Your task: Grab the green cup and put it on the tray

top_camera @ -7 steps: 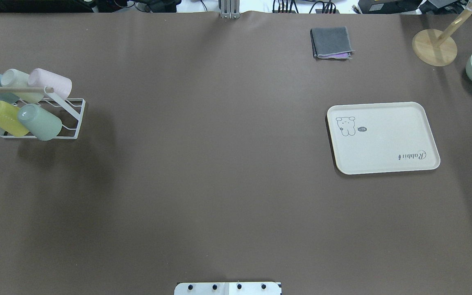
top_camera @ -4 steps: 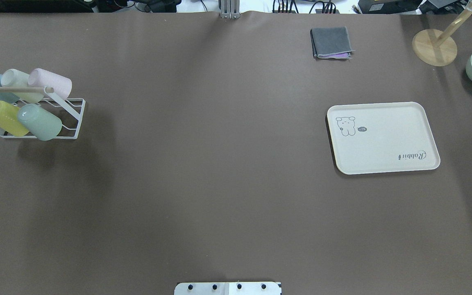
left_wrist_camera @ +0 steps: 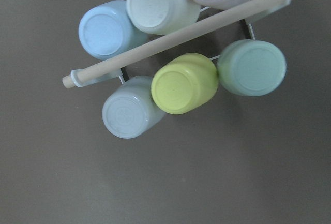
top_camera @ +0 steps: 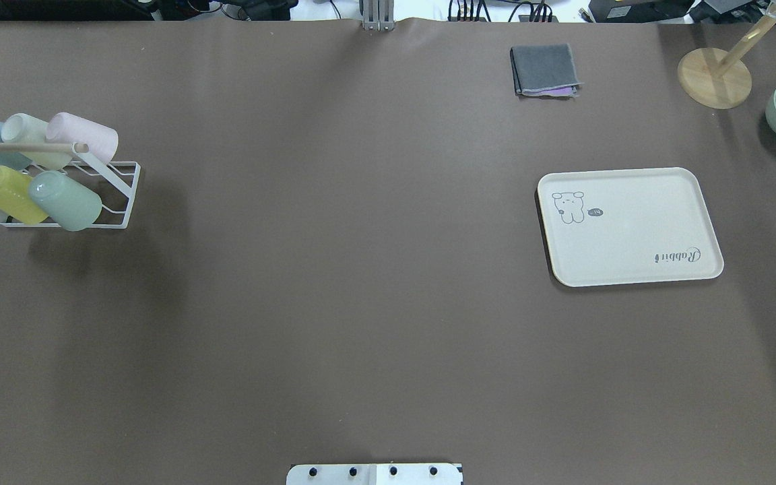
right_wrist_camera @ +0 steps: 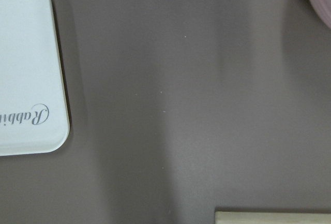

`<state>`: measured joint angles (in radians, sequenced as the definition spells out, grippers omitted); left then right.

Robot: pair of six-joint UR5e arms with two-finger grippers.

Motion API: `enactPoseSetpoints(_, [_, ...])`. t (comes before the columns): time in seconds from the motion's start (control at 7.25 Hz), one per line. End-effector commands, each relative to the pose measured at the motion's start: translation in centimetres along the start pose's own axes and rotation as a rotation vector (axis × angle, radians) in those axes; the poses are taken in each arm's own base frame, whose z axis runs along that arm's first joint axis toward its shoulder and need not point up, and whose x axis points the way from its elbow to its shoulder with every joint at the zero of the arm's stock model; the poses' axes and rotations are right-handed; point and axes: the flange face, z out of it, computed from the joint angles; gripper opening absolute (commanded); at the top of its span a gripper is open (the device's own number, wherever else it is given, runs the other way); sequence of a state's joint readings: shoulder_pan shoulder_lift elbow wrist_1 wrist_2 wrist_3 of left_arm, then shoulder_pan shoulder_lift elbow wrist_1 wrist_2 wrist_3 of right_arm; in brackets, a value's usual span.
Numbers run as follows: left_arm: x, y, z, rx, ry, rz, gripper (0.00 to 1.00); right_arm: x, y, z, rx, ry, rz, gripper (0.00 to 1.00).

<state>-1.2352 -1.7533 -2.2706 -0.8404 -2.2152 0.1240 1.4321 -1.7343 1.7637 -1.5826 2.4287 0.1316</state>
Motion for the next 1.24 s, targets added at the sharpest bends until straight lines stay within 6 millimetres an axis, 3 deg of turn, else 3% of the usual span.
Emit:
enactPoseSetpoints(0.0, [4.1,1.5,1.6,-0.045,-0.013,0.099,0.98,-2.6,-3.6,5.4,0.032,-0.028,-0.037,1.00])
enactPoseSetpoints(0.28, [8.0,0.7,3.8,-0.063,-0.136,0.265,0.98,-5.5,-7.3,9.8,0.064,-0.068,-0.024,1.00])
enactPoseSetpoints(0.41, [10.5,-0.2,4.9,-0.025,-0.216,0.377,0.98,-6.7,-8.7,10.4,0.065,-0.078,-0.017,1.00])
enactPoseSetpoints(0.69, [15.3,-0.6,7.3,-0.001,-0.364,0.554,0.98,-9.8,-9.0,11.5,0.077,-0.106,0.011,1.00])
enactPoseSetpoints(0.97, [20.6,0.2,10.0,0.011,-0.500,0.727,0.98,-10.9,-9.0,13.2,0.102,-0.085,-0.020,0.97])
enactPoseSetpoints(1.1, [21.0,2.0,11.5,0.043,-0.581,0.801,0.98,-11.2,-9.0,13.5,0.098,-0.084,-0.026,0.91])
